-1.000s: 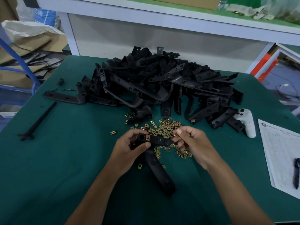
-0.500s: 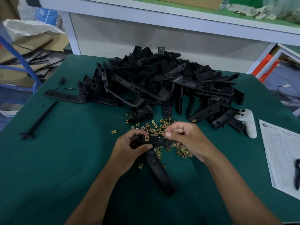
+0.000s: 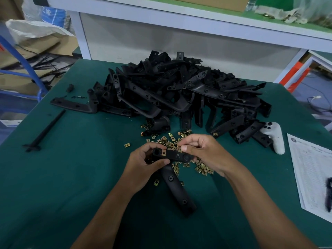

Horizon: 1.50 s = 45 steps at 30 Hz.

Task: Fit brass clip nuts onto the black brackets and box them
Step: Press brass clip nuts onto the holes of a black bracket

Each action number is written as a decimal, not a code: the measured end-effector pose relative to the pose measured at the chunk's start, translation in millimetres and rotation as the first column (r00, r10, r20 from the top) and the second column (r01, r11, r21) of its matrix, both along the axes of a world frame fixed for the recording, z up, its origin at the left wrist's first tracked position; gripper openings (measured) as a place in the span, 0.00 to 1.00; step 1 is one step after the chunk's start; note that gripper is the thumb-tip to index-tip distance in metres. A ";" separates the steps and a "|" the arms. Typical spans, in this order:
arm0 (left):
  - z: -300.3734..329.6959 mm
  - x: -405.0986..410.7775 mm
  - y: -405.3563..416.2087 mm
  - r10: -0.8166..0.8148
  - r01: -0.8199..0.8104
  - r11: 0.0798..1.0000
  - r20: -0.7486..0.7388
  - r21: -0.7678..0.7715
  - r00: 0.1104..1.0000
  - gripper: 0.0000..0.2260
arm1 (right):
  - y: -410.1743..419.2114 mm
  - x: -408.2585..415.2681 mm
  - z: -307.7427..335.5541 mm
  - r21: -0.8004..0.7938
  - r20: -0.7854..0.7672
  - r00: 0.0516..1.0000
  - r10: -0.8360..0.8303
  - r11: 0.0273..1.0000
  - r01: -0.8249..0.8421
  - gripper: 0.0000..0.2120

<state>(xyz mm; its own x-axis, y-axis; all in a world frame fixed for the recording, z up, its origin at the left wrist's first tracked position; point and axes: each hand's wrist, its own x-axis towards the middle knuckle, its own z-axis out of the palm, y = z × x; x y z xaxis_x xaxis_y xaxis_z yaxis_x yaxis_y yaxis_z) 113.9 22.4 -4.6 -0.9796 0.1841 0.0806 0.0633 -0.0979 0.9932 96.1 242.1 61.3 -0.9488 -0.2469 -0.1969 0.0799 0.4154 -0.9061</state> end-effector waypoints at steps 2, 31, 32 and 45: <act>0.1 0.3 -0.7 -0.002 0.002 1.000 -0.001 -0.005 1.000 0.13 | -1.3 -0.9 0.6 -0.002 0.003 1.000 0.000 1.000 0.000 0.05; -11.6 -4.5 -1.2 0.076 -0.077 0.996 -0.019 -0.053 0.997 0.13 | -1.4 13.2 -6.2 0.021 0.001 0.996 0.093 0.995 -0.093 0.11; -11.8 -4.1 -1.4 0.075 -0.076 0.995 -0.020 -0.058 0.997 0.13 | -1.1 15.0 -7.2 0.056 -0.046 0.995 0.084 0.995 -0.082 0.12; 25.5 19.3 42.8 -0.034 -0.003 0.983 -0.194 -0.186 0.980 0.12 | 34.9 80.3 23.2 0.296 -0.513 0.859 0.007 0.940 0.169 0.10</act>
<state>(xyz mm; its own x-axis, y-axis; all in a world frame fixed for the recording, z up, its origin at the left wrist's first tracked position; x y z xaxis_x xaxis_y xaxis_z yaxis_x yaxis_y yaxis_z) 133.2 65.3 20.9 -0.9450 0.2284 0.2339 0.2583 0.0829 0.9625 176.4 277.0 84.4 -0.9517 -0.1718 0.2545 -0.2997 0.7001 -0.6481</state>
